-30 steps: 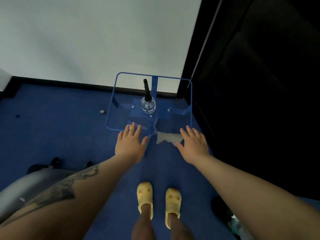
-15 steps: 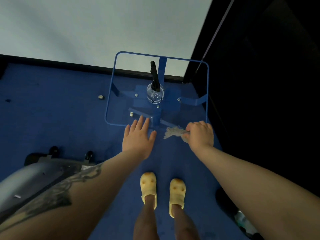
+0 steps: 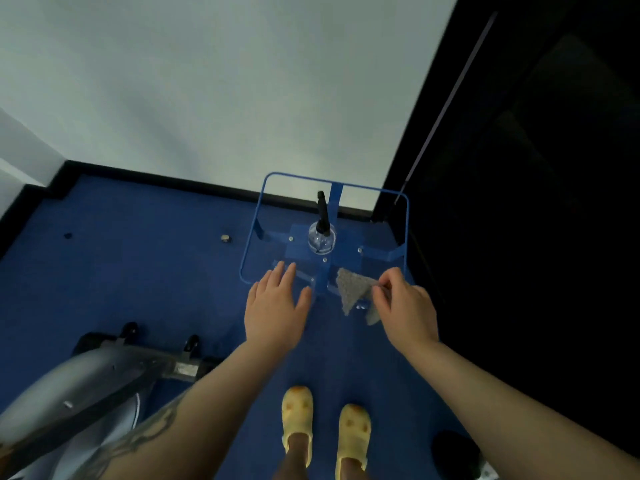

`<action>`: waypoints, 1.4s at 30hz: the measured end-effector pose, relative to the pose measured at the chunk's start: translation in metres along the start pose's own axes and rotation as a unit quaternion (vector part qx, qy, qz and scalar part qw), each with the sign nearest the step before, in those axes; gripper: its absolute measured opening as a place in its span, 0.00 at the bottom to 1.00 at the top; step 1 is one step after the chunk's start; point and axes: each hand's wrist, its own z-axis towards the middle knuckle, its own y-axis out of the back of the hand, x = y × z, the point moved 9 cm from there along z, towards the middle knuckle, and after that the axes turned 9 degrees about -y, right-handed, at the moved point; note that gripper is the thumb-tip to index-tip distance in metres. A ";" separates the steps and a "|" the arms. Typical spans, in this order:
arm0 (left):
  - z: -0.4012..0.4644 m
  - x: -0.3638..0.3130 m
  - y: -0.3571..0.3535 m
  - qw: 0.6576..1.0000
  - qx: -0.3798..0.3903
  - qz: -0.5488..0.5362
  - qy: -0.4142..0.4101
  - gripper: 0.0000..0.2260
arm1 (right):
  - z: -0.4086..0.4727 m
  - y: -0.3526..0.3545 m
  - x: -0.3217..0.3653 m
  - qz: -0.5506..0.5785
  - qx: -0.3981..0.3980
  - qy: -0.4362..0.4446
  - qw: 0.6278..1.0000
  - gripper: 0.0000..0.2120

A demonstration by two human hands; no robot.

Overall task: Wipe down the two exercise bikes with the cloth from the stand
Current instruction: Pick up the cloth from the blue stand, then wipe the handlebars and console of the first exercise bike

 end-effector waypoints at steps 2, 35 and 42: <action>-0.012 -0.013 0.039 0.999 -0.039 -0.015 -0.012 0.24 | -0.007 0.032 0.020 0.054 -0.016 0.014 0.998 0.06; -0.513 0.163 0.266 0.841 -0.438 -0.013 0.318 0.23 | -0.345 0.041 0.388 0.247 0.108 0.428 0.862 0.06; -0.577 0.218 0.290 0.860 -0.428 0.008 0.278 0.16 | -0.401 0.018 0.446 0.269 0.074 0.393 0.876 0.05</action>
